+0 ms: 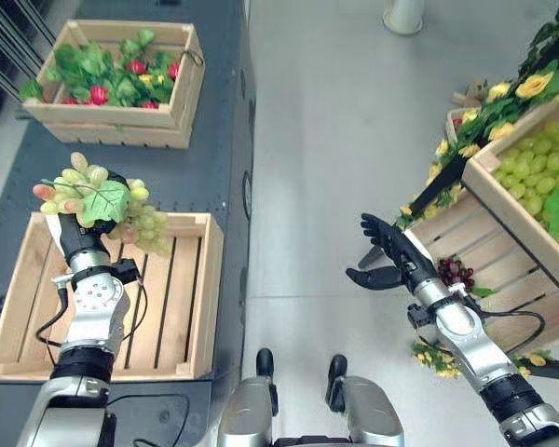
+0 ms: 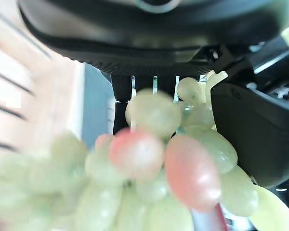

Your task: Pick up the fruits from the basket on one side to the basket on the other side

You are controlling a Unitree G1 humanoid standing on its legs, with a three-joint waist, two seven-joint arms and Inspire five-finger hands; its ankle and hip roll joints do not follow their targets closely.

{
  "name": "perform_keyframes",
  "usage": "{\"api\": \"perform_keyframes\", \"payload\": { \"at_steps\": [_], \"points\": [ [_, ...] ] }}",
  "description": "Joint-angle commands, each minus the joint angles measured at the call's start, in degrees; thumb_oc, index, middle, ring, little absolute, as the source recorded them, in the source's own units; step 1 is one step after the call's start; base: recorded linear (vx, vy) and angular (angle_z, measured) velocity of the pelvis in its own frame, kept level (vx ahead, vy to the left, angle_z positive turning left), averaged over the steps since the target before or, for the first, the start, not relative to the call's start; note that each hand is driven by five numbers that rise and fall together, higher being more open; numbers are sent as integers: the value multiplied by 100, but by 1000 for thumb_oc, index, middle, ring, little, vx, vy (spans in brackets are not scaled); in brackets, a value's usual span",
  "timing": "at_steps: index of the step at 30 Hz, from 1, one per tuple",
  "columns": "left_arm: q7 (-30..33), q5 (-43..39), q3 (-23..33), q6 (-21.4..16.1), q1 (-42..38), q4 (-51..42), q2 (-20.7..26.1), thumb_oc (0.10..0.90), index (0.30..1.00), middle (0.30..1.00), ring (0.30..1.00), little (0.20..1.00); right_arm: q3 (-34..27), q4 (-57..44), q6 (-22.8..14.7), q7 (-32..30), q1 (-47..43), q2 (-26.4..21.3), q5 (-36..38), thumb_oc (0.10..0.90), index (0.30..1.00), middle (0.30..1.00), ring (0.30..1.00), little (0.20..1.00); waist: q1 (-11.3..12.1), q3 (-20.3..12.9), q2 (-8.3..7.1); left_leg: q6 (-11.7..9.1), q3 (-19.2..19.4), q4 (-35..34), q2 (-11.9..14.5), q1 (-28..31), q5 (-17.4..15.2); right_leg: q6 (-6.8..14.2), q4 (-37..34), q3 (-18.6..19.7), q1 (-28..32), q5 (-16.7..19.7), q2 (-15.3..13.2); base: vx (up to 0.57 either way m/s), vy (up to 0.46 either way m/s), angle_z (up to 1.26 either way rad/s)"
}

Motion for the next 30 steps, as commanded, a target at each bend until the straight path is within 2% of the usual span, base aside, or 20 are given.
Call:
{"api": "perform_keyframes", "payload": {
  "at_steps": [1,3,7,10,11,16,24,30],
  "points": [
    [-388,-305,116,-731,-171,-441,178,400,300,300,300,300,-188,-77,-239,329,-38,61,704,800,900,900,900,900,-79,-1174,281,53,-180,-57,-561,203,-517,-248,-266,128,197,-25,219,52,-73,0],
    [-882,-679,-11,-574,-335,-820,125,400,300,300,300,300,-196,-181,-128,633,-100,242,1052,800,900,900,900,900,-84,-1401,338,29,-281,-496,-563,408,-353,-200,-775,181,422,224,252,50,-85,-2],
    [-1478,-1162,-236,-358,-572,-1247,63,400,300,300,300,300,-205,-396,118,842,-461,247,1146,800,900,900,900,900,-88,-1579,372,8,-306,-918,-533,555,-179,-178,-1184,198,572,427,315,26,-77,-4],
    [-1742,-1377,-463,-214,-938,-1317,41,400,300,300,300,300,-165,-514,442,895,-922,179,1379,800,900,900,900,900,-107,-1646,372,-36,-292,-1147,-506,615,-73,-172,-1417,184,639,545,360,8,-74,-8],
    [-1910,-1420,-630,-125,-1219,-1320,48,400,300,300,300,300,-103,-513,712,925,-1291,152,1600,800,900,900,900,900,-121,-1689,364,-57,-318,-1163,-508,601,-75,-181,-1507,195,661,583,389,13,-74,-8],
    [-2354,-1523,-988,122,-1698,-1340,139,400,300,300,300,300,23,-536,1361,919,-1984,246,2470,800,900,900,900,900,-200,-1773,353,-35,-142,-1081,-454,658,-144,-213,-1435,290,665,539,418,40,-46,-9],
    [-2621,-1839,-1529,360,-2522,-1150,31,400,300,300,300,300,161,-284,1541,559,-2749,556,3058,800,900,900,900,900,-299,-1903,376,-40,18,-1045,-402,773,-241,-244,-1506,413,774,546,482,55,-38,-9],
    [-2727,-1993,-1893,362,-2970,-933,-362,400,300,300,300,300,227,-186,1931,560,-3113,874,3801,800,900,900,900,900,-393,-1970,375,-28,93,-1006,-390,833,-303,-261,-1544,534,826,554,523,31,-26,-9]
  ]
}}
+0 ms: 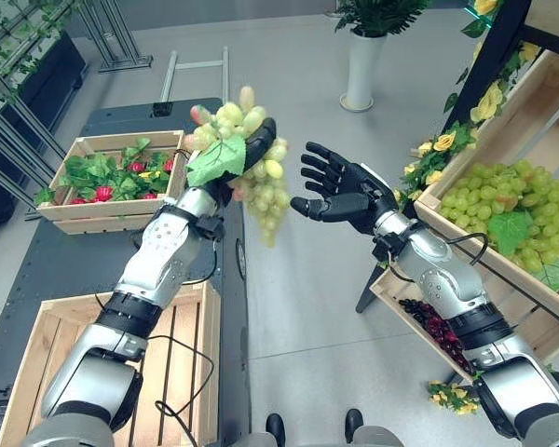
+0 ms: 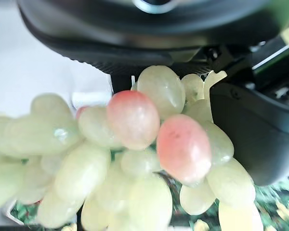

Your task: Pick up the fruits from the basket on one side to the basket on the other side

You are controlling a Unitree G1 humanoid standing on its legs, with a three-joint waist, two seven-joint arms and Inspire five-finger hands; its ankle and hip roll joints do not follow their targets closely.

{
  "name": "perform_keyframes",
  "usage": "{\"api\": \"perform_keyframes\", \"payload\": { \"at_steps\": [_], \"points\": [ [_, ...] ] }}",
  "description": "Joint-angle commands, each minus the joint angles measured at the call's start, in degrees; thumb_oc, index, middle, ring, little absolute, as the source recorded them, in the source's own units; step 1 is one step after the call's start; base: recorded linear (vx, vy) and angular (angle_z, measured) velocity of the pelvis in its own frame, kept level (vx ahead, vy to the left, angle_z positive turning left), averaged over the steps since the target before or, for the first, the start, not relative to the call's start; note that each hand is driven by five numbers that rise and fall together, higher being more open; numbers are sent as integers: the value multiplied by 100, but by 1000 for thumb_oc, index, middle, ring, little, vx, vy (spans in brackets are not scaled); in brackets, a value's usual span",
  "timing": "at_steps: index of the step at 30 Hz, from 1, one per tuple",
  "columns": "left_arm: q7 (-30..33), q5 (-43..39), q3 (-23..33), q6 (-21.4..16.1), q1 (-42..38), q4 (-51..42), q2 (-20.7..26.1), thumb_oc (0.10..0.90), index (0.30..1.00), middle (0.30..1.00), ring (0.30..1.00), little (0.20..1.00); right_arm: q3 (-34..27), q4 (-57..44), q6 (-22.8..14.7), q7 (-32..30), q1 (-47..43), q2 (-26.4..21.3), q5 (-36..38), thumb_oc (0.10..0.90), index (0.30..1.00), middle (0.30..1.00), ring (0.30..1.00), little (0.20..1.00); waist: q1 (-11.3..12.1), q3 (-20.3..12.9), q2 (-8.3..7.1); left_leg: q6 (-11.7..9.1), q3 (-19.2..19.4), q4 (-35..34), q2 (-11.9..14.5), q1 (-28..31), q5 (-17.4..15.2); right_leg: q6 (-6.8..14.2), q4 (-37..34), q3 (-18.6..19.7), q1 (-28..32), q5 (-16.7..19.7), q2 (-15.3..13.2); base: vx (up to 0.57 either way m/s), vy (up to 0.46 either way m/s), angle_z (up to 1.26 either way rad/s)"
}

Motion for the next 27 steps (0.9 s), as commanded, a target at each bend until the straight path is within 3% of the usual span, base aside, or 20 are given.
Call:
{"api": "perform_keyframes", "payload": {
  "at_steps": [1,14,18,24,27],
  "points": [
    [-102,-453,94,-612,-1005,413,-260,400,300,300,300,300,157,161,-103,47,-710,424,820,800,900,900,900,900,-56,-1057,143,-75,-146,166,-297,-144,-586,-392,17,69,-99,-110,396,20,-14,-5],
    [-17,-615,-158,-871,-1381,753,-685,400,300,300,300,300,501,146,870,697,-658,719,1801,800,900,900,900,900,-153,-1170,37,-86,-25,147,-238,-91,-582,-397,8,175,-88,-112,431,3,-10,-5],
    [-10,-525,-223,-885,-1463,761,-714,400,300,300,300,300,545,95,708,696,-713,776,1785,800,900,900,900,900,-154,-1173,29,-86,-39,142,-233,-90,-578,-403,8,191,-88,-114,437,0,0,0],
    [-147,-494,-311,-788,-1530,922,-727,400,300,300,300,300,489,-20,135,389,-942,829,1529,800,900,900,900,900,-147,-1185,44,-81,-58,138,-233,-79,-580,-405,8,191,-79,-116,442,0,0,0],
    [-129,-417,-347,-733,-1502,1001,-751,400,300,300,300,300,402,-50,-354,-110,-1076,804,843,800,900,900,900,900,-142,-1188,57,-76,-75,139,-238,-79,-586,-404,8,201,-79,-116,443,0,0,0]
  ]
}}
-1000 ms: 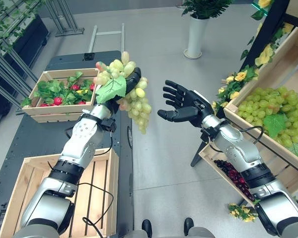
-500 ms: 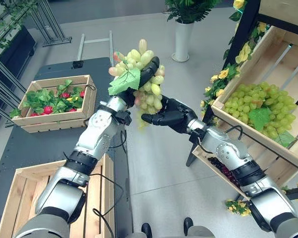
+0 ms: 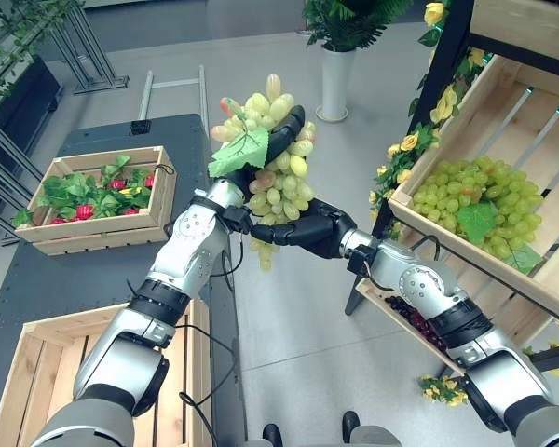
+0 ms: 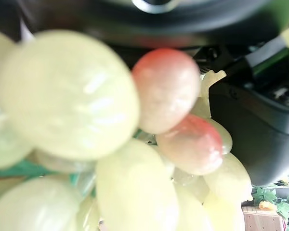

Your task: Pick up the fruits from the basket on one side to the basket on the other side

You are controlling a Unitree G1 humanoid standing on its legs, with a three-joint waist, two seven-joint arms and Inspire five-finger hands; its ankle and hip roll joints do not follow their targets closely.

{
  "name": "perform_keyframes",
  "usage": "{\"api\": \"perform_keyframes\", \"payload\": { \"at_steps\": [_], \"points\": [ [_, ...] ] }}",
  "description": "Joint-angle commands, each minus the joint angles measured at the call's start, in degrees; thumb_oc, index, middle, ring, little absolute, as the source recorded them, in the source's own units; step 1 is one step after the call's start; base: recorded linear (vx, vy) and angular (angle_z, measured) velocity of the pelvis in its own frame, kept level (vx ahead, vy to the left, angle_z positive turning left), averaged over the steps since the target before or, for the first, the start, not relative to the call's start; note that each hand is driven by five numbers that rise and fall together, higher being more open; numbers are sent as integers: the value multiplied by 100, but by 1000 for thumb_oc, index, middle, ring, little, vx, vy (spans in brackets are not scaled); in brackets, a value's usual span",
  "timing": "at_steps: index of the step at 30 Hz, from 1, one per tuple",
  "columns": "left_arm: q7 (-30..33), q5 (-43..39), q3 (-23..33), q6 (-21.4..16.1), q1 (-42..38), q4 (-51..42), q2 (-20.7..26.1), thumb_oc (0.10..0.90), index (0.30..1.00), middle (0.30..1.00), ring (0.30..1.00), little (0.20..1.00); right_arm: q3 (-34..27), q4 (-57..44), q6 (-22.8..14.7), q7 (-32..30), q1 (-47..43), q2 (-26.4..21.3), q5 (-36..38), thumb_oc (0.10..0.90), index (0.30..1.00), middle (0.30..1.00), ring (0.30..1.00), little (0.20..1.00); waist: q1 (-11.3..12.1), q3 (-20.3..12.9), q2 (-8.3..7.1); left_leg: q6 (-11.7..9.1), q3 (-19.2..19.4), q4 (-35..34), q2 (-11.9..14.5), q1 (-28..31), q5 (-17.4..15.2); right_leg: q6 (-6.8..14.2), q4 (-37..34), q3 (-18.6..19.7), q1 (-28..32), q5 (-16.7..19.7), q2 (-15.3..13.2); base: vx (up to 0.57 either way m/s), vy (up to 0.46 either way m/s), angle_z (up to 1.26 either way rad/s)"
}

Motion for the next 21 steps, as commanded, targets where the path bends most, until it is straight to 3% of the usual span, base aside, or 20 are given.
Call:
{"api": "perform_keyframes", "payload": {
  "at_steps": [1,4,5,6,19,20,21],
  "points": [
    [-42,-175,-116,-713,-1118,568,-134,400,300,300,300,300,-290,-58,-1528,-446,-920,446,-447,800,900,900,900,900,97,-972,114,-57,-193,133,-266,-156,-596,-390,8,35,-76,-198,407,0,0,0],
    [-30,-183,-69,-734,-1091,697,-125,400,300,300,300,300,-441,-72,-1744,-573,-970,418,-351,780,869,869,869,869,87,-980,129,-52,-197,125,-265,-148,-602,-388,8,48,-75,-196,412,0,0,0],
    [-42,-158,-30,-771,-1050,757,-145,400,300,300,300,300,-513,-65,-1895,-601,-962,420,-443,463,394,394,394,394,83,-980,136,-48,-193,119,-263,-143,-606,-386,8,52,-78,-194,414,0,0,0],
    [-14,-138,-7,-769,-1030,755,-148,400,300,300,300,300,-550,-76,-1964,-631,-960,416,-440,400,300,300,300,300,81,-981,141,-47,-192,113,-259,-143,-604,-387,8,58,-82,-195,416,0,0,0],
    [262,-82,266,-827,-947,940,-99,400,300,300,300,300,-831,98,-2054,-718,-740,279,-562,400,300,300,300,300,25,-955,174,-44,-162,67,-247,-117,-604,-390,8,91,-105,-190,431,-1,2,-5],
    [281,-69,286,-822,-927,961,-99,529,493,493,493,493,-856,82,-2055,-742,-715,269,-575,400,300,300,300,300,11,-947,178,-43,-154,65,-245,-113,-607,-390,8,97,-106,-189,434,0,0,0],
    [296,-53,307,-813,-905,975,-100,599,599,599,599,599,-876,77,-2058,-763,-700,262,-583,400,300,300,300,300,5,-942,181,-43,-153,62,-243,-108,-606,-392,8,104,-104,-189,437,0,0,0]
  ]
}}
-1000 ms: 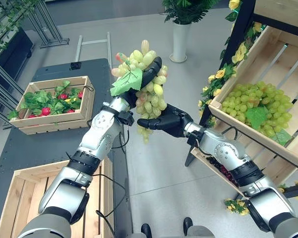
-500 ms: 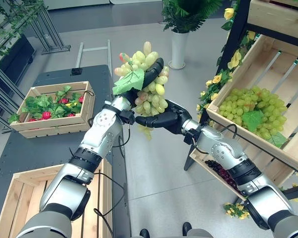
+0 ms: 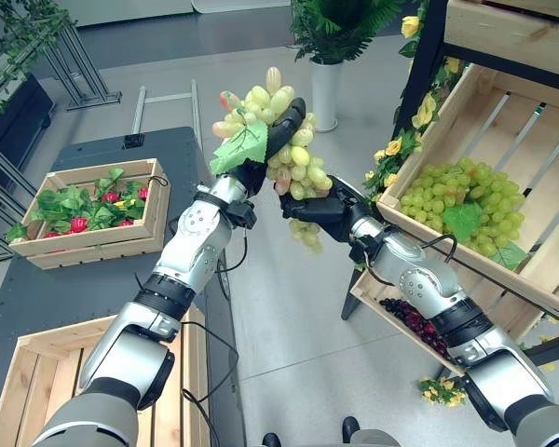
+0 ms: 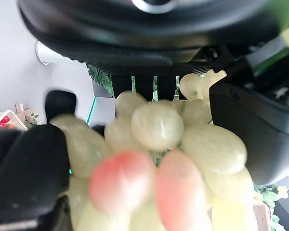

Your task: Pick up the fruits from the basket on one side to the basket on the other side

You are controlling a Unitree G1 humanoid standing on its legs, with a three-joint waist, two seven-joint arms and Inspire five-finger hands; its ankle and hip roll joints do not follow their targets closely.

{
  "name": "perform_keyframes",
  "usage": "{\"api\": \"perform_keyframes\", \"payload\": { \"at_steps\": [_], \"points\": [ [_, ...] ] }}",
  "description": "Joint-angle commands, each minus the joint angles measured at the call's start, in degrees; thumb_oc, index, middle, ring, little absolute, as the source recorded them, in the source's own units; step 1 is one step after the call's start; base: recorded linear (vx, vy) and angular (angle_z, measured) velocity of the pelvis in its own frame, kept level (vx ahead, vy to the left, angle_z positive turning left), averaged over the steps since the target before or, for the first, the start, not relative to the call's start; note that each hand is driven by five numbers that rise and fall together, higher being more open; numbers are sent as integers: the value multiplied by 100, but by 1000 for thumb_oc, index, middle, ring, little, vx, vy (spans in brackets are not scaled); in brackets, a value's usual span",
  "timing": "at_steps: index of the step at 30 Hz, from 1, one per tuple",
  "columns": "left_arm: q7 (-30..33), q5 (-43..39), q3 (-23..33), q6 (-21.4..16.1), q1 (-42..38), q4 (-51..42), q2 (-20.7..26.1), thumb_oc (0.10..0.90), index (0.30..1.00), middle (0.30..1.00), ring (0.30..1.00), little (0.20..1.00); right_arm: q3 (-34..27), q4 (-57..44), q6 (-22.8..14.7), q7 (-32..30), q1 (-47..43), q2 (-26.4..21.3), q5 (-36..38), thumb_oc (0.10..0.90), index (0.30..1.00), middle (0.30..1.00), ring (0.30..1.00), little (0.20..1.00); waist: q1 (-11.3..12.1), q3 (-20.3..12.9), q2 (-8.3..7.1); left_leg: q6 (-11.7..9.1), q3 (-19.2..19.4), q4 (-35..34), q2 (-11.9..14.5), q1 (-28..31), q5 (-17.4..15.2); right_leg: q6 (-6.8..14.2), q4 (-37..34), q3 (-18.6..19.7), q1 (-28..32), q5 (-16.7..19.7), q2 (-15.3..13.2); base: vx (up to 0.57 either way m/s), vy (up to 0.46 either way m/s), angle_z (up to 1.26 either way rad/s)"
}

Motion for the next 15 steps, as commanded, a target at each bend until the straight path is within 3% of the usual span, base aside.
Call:
{"api": "perform_keyframes", "payload": {
  "at_steps": [1,2,10,15],
  "points": [
    [136,-41,304,-594,-733,713,32,599,599,599,599,599,-849,-61,-1204,75,-692,286,-17,400,300,300,300,300,50,-854,153,-19,-240,62,-290,-101,-621,-358,9,-42,-30,-235,388,0,0,0],
    [177,6,327,-574,-706,725,34,800,900,900,900,900,-880,-70,-1208,69,-667,271,-21,400,300,300,300,300,43,-850,157,-21,-237,63,-288,-99,-621,-357,9,-34,-27,-235,389,0,0,0],
    [462,402,497,-519,-477,960,103,800,900,900,900,900,-1133,-110,-1332,-36,-489,83,-62,400,300,300,300,300,-12,-851,155,-18,-206,25,-280,-78,-616,-338,9,12,-50,-222,402,0,0,0],
    [37,371,615,-333,-90,1002,146,800,900,900,900,900,-1455,-244,-1389,-51,-295,-249,-185,400,300,300,300,300,-70,-832,133,-9,-164,19,-268,-75,-624,-319,9,94,-79,-196,422,0,0,0]
  ]
}}
